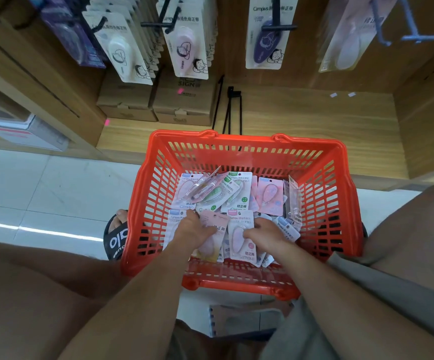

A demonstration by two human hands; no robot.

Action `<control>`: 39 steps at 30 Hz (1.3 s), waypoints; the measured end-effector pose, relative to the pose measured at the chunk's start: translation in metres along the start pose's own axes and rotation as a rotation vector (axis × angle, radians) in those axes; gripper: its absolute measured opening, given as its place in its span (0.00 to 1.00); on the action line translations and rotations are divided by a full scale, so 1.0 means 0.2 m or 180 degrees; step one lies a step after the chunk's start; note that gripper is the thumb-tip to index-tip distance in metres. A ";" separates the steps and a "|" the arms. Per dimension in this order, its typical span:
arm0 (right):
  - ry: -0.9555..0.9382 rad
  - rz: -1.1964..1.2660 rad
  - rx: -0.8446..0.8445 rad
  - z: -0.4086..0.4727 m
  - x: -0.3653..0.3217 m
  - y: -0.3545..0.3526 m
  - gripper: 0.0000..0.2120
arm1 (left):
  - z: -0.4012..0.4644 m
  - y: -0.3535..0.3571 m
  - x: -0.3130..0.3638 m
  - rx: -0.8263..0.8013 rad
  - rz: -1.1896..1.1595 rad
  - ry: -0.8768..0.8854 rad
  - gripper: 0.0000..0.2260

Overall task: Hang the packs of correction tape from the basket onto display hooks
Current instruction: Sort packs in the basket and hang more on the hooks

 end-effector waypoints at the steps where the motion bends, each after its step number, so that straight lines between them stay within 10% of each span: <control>1: 0.0000 0.0057 0.0090 0.00 0.00 -0.01 0.06 | 0.00 0.00 -0.01 -0.0041 -0.0025 -0.0055 0.29; 8: 0.0010 0.0382 0.0296 -0.01 0.01 -0.03 0.05 | 0.00 0.03 -0.01 -0.0430 -0.1195 -0.0113 0.10; 14: 0.0011 0.0790 0.0563 -0.02 0.01 -0.07 0.09 | 0.00 0.10 -0.01 -0.0656 -0.1996 -0.0180 0.18; 26: 0.0033 0.1099 0.0176 -0.02 0.01 -0.05 0.18 | -0.02 0.08 0.02 -0.0284 -0.0020 0.0260 0.29; 39: -0.0409 0.0452 -0.0473 -0.03 0.01 0.04 0.17 | -0.07 0.04 0.01 -0.0698 -0.1234 -0.0002 0.20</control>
Point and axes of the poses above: each hand's wrist, its own z-axis towards the middle knuckle, its own y-axis out of the palm, x = y × z, the point moved 1 cm from there along z, towards the middle knuckle, and after that the axes turned 9 degrees about -x, right-handed, at the moved point
